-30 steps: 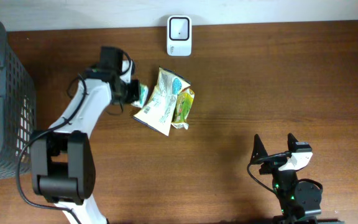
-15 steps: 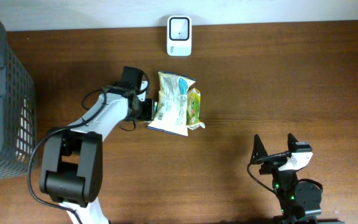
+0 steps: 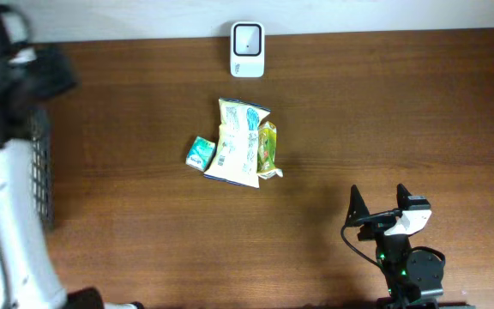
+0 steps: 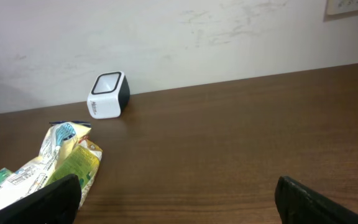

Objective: Scan the item barcode
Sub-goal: 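Place the small green box left of the snack bag, then reach the left gripper into the basket and grasp the Pantene tube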

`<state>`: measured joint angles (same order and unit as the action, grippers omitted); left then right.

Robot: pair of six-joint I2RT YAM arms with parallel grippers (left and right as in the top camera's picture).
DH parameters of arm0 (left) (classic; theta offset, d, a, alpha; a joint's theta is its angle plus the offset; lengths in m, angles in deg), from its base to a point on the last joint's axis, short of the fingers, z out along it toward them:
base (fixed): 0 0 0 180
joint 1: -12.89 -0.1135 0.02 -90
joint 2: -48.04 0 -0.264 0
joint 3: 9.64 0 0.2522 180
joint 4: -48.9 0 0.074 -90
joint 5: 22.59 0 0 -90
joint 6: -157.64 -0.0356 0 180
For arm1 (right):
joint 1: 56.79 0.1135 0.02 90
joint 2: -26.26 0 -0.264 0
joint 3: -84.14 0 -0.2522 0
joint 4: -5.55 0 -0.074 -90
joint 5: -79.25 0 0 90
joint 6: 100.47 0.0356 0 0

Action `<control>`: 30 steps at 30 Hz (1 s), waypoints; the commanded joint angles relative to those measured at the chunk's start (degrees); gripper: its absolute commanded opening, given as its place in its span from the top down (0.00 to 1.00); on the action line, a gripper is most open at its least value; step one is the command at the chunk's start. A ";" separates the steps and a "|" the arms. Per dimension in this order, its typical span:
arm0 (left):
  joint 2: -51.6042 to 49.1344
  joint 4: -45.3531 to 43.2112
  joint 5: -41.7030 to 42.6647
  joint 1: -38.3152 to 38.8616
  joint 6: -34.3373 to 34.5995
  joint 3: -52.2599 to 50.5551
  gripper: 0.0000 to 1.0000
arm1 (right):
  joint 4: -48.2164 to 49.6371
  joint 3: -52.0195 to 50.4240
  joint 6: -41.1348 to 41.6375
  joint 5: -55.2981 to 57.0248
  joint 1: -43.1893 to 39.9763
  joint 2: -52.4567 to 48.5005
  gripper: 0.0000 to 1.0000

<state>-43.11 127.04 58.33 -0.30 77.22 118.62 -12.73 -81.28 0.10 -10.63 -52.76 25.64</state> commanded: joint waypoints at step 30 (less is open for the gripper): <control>-33.66 0.87 22.43 -31.23 -33.99 -10.23 0.14 | -0.11 -0.50 0.20 0.52 -0.31 0.37 0.01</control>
<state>-74.37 128.14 77.78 -31.56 45.73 108.41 -12.73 -81.28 0.10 -10.60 -52.74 25.64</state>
